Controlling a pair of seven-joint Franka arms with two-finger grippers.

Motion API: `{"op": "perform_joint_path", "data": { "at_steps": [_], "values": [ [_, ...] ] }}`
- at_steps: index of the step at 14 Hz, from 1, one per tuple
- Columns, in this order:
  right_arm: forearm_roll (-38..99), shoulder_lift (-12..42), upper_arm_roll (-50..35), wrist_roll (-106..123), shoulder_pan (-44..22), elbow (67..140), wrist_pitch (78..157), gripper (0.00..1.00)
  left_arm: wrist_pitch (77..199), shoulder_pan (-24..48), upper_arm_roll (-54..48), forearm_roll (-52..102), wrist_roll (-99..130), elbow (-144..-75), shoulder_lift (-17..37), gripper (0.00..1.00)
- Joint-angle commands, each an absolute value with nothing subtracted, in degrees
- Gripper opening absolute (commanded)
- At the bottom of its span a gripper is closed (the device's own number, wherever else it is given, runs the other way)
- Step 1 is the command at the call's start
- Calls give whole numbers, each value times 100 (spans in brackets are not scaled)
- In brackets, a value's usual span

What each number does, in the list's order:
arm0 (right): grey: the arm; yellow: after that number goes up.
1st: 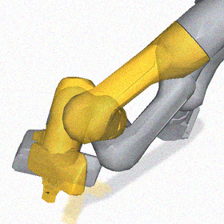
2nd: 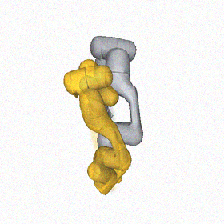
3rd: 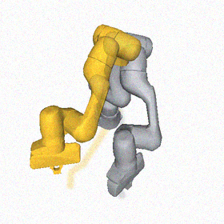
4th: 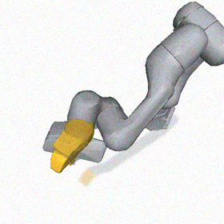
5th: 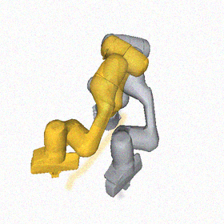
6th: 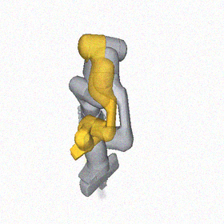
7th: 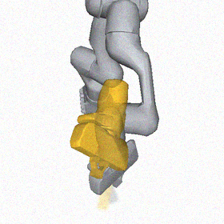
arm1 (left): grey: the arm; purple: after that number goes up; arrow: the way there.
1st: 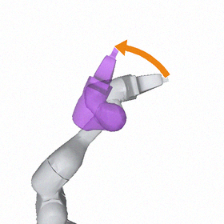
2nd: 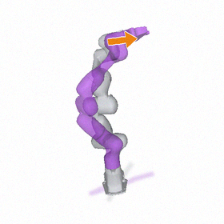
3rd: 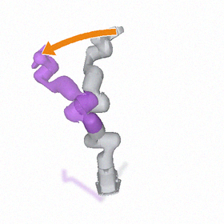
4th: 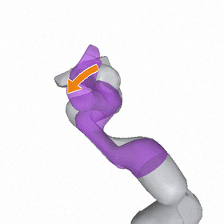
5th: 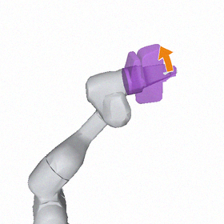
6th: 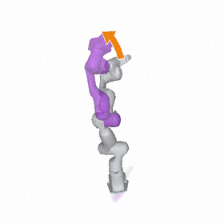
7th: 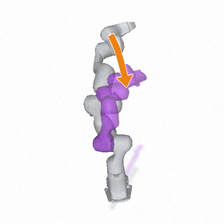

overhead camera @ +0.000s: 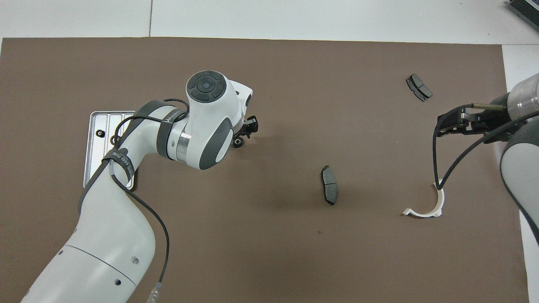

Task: Place bearing gear from tray to pile
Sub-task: 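Carry the gear with the left gripper to mid-table and release it, then reach the right gripper to the gear while the left gripper returns to the tray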

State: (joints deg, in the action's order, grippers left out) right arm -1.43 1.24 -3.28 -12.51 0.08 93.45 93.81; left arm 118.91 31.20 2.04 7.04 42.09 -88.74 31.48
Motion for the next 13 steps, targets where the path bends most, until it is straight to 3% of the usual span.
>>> {"op": "perform_joint_path", "data": {
  "at_steps": [1,6,13],
  "values": [
    [-123,-26,-369,-1160,-288,9554,9685,100,11778,3015,325,703,4123,-8851,2875,100],
    [121,228,-369,-1845,-1132,9589,10159,100,11233,1839,316,729,2553,-8824,2540,100],
    [229,1246,-369,-3126,-2152,9449,11415,100,11250,555,325,712,-558,-9043,2891,100]
  ]
}}
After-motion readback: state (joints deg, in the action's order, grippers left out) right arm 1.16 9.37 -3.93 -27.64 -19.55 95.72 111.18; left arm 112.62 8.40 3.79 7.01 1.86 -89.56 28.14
